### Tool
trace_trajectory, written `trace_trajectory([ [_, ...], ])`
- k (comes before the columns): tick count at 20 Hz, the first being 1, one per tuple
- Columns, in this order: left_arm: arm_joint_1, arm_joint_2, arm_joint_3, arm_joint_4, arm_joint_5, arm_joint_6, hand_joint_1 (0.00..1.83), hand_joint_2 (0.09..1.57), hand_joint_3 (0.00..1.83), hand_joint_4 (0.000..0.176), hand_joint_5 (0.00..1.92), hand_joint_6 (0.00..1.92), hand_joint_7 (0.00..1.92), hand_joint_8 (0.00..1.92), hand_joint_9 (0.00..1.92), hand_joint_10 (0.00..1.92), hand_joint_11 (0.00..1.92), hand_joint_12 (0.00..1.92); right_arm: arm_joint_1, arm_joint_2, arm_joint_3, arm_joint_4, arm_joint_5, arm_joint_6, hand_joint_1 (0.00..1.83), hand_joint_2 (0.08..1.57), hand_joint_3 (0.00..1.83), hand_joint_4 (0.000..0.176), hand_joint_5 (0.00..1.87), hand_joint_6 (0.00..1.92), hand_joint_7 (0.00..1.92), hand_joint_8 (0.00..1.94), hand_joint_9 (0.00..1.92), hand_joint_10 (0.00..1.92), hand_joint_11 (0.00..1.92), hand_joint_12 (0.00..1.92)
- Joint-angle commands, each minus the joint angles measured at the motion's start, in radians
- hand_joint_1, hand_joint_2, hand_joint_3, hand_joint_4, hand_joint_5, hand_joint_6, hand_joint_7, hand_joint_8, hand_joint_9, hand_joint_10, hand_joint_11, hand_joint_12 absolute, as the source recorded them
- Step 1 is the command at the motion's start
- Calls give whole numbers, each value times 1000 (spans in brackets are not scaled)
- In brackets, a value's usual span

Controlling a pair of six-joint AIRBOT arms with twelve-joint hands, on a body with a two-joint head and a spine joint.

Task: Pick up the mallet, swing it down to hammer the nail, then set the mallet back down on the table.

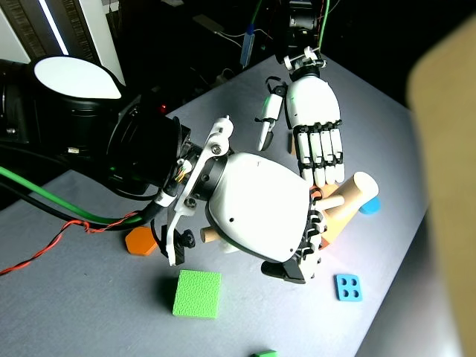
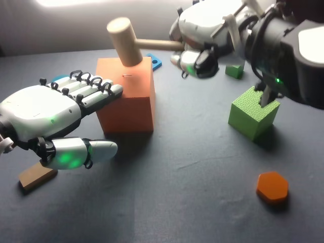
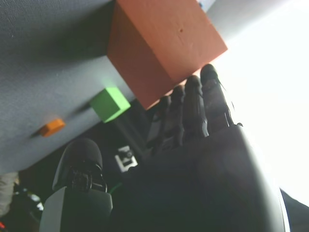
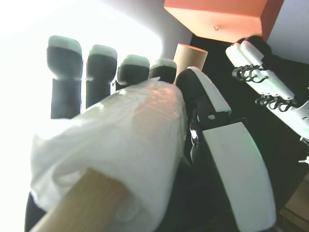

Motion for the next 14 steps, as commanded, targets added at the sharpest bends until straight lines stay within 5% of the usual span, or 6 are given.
trace_trajectory([
  [1,-8,-6,7,-7,-61,2,0,1290,0,0,14,1,52,0,30,2,0,21,-7,4,-1,-42,-22,-12,507,1511,3,0,624,1921,760,1941,711,1921,789,1921],
  [6,-10,-5,9,-7,-61,2,0,1288,0,0,34,7,57,2,34,2,4,27,-15,54,-37,-42,-20,-13,550,1494,0,0,645,1921,794,1941,763,1921,829,1921],
  [10,-11,-5,9,-7,-61,2,0,1294,1,0,34,3,66,4,45,6,8,40,2,169,-139,-59,-4,-11,559,1487,0,0,629,1921,792,1941,774,1921,829,1921],
  [11,-13,-5,10,-7,-61,2,0,1294,1,0,34,3,68,4,47,6,4,41,-12,238,-220,-139,15,-9,562,1489,1,0,621,1921,785,1941,768,1921,822,1921],
  [14,-16,-5,10,-7,-61,2,0,1295,2,0,31,1,63,2,44,4,0,41,-45,299,-285,-247,72,30,527,1496,3,0,620,1921,781,1941,758,1921,813,1921],
])
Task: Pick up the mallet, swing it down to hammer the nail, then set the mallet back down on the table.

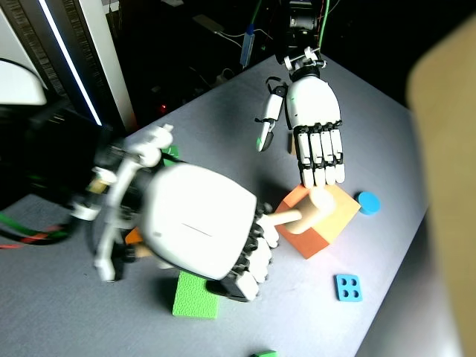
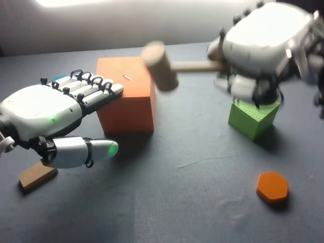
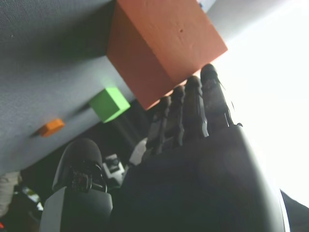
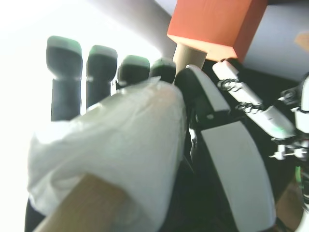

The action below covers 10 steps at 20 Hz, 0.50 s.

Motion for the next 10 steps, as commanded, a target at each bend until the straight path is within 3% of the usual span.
trace_trajectory([
  [1,-8,-1,7,-7,-65,1,0,1297,2,0,24,0,52,0,26,0,0,37,-4,12,-15,-69,11,6,507,1504,4,0,632,1921,778,1941,761,1921,810,1921],
  [5,-25,4,6,-7,-65,-2,0,1296,1,0,33,3,69,6,46,7,5,49,-78,25,-46,-304,67,27,497,1507,0,0,636,1921,791,1941,763,1921,817,1921],
  [8,-57,21,-1,-7,-37,-1,0,1301,2,0,13,1,46,3,27,3,0,11,-88,16,-38,-498,133,196,494,1505,0,0,639,1921,781,1941,758,1921,811,1921],
  [10,-83,39,-10,-6,-19,4,0,1295,0,0,11,1,50,6,27,4,12,7,-91,-11,-25,-577,156,235,504,1502,0,0,637,1921,769,1941,754,1921,801,1921],
])
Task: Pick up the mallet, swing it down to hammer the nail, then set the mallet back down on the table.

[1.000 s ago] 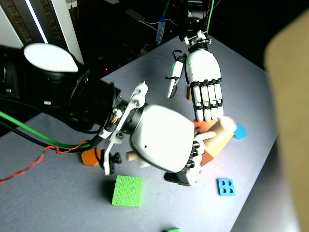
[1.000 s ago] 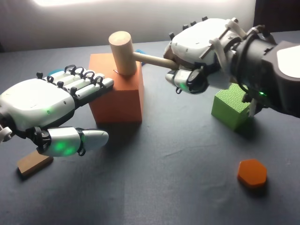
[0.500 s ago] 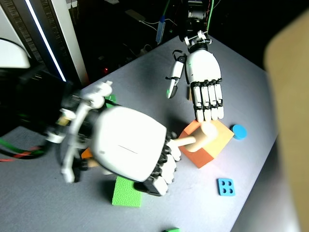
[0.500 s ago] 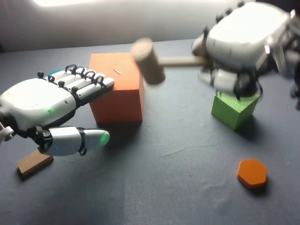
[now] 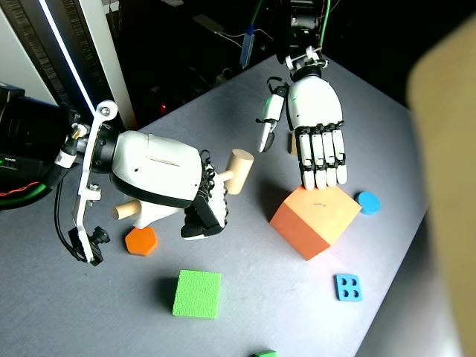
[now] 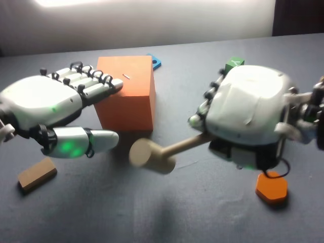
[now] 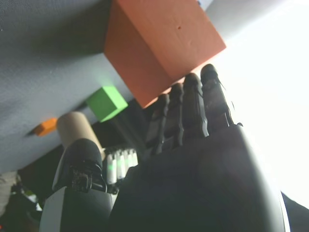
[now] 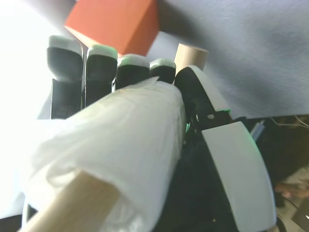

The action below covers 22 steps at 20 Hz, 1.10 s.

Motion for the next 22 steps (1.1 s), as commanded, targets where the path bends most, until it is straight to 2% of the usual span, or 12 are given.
trace_trajectory([
  [1,-20,20,-2,0,-90,2,0,1298,0,0,16,3,53,7,33,6,11,6,10,-14,8,-44,-57,2,510,1501,0,0,641,1921,782,1941,774,1921,815,1921],
  [4,-68,50,-14,37,-51,-20,0,1292,0,0,16,2,58,7,41,8,19,11,18,-87,79,-75,-5,67,503,1500,0,0,648,1921,782,1941,774,1921,812,1921],
  [6,-87,66,-23,73,-49,-53,0,1292,0,0,7,0,44,1,22,1,3,5,14,-132,122,-270,-4,254,482,1509,3,0,644,1921,772,1941,766,1921,805,1921],
  [8,-109,85,-38,107,-37,-71,0,1294,0,0,12,2,44,2,21,3,2,4,6,-173,152,-404,-38,353,462,1514,3,0,656,1921,777,1941,767,1921,803,1921],
  [12,-119,125,-64,215,-37,-169,0,1297,1,0,25,6,61,6,44,10,15,12,-5,-235,190,-415,-25,379,473,1512,0,0,642,1921,771,1941,754,1921,789,1921],
  [15,-119,159,-95,228,-55,-177,0,1300,2,0,22,2,61,3,41,5,10,14,-40,-273,225,-415,-35,383,470,1509,0,0,634,1921,766,1941,746,1921,788,1921],
  [17,-124,168,-104,228,-56,-177,0,1296,0,0,28,4,61,3,40,4,13,18,-48,-282,235,-415,-36,373,369,1500,0,0,637,1921,719,1941,697,1921,737,1921],
  [18,-130,168,-107,228,-56,-177,0,1294,0,0,19,0,57,1,38,3,15,19,-53,-284,236,-415,-39,360,303,1477,0,0,554,1918,623,1941,579,1921,573,1921],
  [19,-135,168,-109,230,-56,-177,0,1290,0,0,17,0,56,0,36,2,12,19,-58,-285,236,-415,-42,344,301,1468,0,0,392,1747,413,1898,365,1921,310,1921],
  [20,-140,168,-110,233,-56,-177,0,1290,0,0,25,3,66,4,43,5,14,21,-62,-286,236,-415,-46,334,541,1485,0,52,386,1852,383,1691,327,1772,201,1899],
  [21,-145,168,-111,236,-56,-177,0,1293,0,0,30,5,78,9,52,8,16,23,-64,-287,237,-415,-47,330,587,1471,0,135,394,1838,411,1338,366,1430,223,1620],
  [22,-149,168,-113,239,-56,-177,0,1293,0,0,24,2,77,8,52,8,15,24,-67,-288,239,-415,-51,319,327,1479,0,0,336,1034,434,890,407,996,220,1335],
])
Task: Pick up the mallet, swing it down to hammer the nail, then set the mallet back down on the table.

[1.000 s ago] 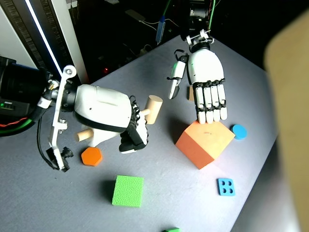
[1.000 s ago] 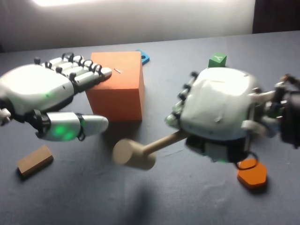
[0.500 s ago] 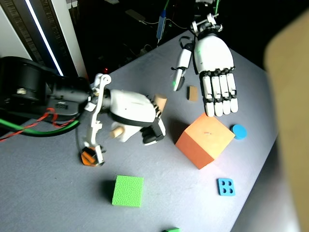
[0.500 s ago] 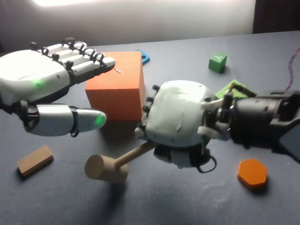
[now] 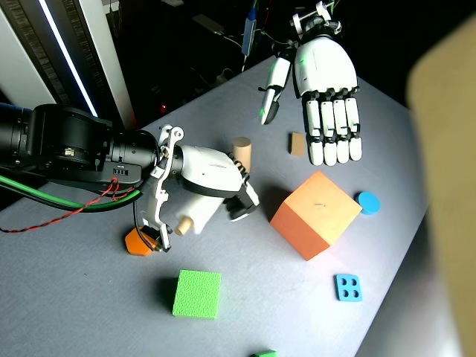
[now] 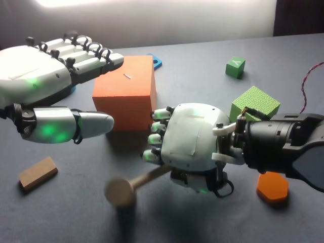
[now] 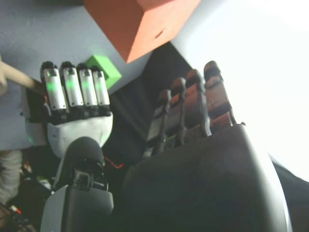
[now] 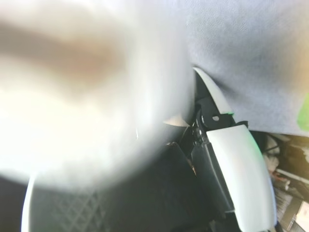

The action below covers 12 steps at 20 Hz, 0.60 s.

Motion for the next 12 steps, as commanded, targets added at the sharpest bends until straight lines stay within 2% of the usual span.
trace_trajectory([
  [1,-15,8,-2,-8,-112,0,0,1293,0,0,24,2,74,6,48,5,10,23,1,2,1,-29,-107,-10,232,1475,0,0,388,559,486,552,452,681,197,1111],
  [2,-15,8,-3,-7,-112,0,0,1291,0,0,29,4,68,3,39,1,5,22,1,2,1,-29,-107,-10,220,1430,0,0,420,223,514,263,455,387,162,901],
  [3,-15,8,-5,-7,-112,0,0,1293,0,0,31,4,75,5,48,5,10,26,2,2,1,-29,-107,-10,62,1429,0,0,350,62,446,82,401,169,77,798],
  [4,-15,9,-6,-5,-112,0,0,1292,0,0,33,5,77,6,50,5,11,28,3,3,1,-29,-107,-10,12,1422,0,0,302,13,388,19,354,65,18,739],
  [6,-15,9,-6,-2,-112,0,0,1291,0,0,31,3,76,4,43,2,12,32,4,7,0,-29,-107,-10,95,1412,0,0,161,4,205,8,197,7,0,430],
  [7,-15,9,-6,-2,-112,0,0,1290,0,0,34,4,82,6,50,4,19,36,6,14,-4,-29,-107,-7,165,1393,0,0,135,3,175,6,170,4,0,367],
  [8,-15,10,-8,-2,-115,0,0,1294,0,0,40,6,80,4,58,7,23,43,16,55,-34,-29,-102,27,271,1389,0,0,91,1,118,1,112,3,0,250],
  [10,-15,10,-11,-2,-115,-1,0,1293,0,0,26,2,70,1,43,1,0,39,26,90,-58,-29,-86,74,307,1387,0,0,107,7,123,5,116,6,12,234],
  [12,-20,10,-17,-2,-116,-1,0,1287,0,0,36,6,78,4,49,3,10,46,42,163,-111,-29,-62,152,282,1385,0,0,98,4,128,4,126,6,18,237],
])
